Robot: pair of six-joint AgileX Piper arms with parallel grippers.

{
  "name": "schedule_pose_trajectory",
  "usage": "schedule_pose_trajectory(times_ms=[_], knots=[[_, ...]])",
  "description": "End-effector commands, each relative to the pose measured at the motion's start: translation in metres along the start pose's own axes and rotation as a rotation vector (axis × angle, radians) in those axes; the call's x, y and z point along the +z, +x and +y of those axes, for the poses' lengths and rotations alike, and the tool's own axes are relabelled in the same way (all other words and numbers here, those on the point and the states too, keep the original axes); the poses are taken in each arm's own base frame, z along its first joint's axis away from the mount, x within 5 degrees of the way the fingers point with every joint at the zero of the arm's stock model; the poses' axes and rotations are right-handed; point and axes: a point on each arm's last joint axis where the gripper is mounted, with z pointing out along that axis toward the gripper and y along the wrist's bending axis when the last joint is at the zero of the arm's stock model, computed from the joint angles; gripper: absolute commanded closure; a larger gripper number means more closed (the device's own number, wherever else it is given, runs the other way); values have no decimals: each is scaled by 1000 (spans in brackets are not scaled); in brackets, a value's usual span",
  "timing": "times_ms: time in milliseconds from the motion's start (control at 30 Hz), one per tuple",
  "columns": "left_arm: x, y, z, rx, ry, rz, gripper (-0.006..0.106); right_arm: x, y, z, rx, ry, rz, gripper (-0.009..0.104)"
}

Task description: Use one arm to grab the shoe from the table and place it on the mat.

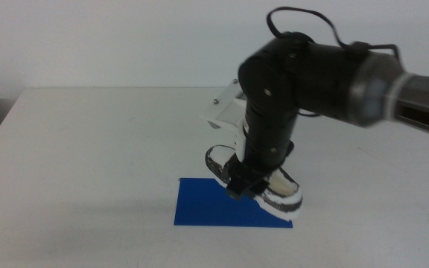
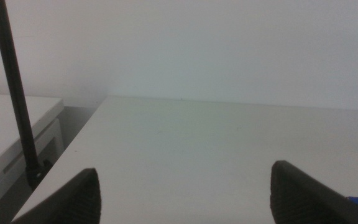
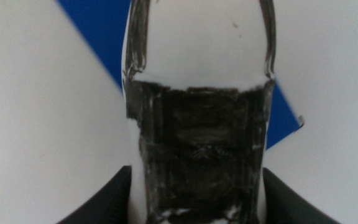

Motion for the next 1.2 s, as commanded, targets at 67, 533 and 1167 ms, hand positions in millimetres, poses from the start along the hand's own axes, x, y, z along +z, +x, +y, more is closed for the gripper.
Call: schedule_pose_trajectory(times_ms=[67,533,1167], knots=[[-1,-6,-2,-7,20,-82,7,-17,-17,-17,-44,27,-31,99],[-1,-6,-2,-7,20,-82,7,-10,-30,-18,-598,34,-46,99],[-1,-6,-2,-7,20,-82,7,23,-41,-15,-570,13,-62,99]])
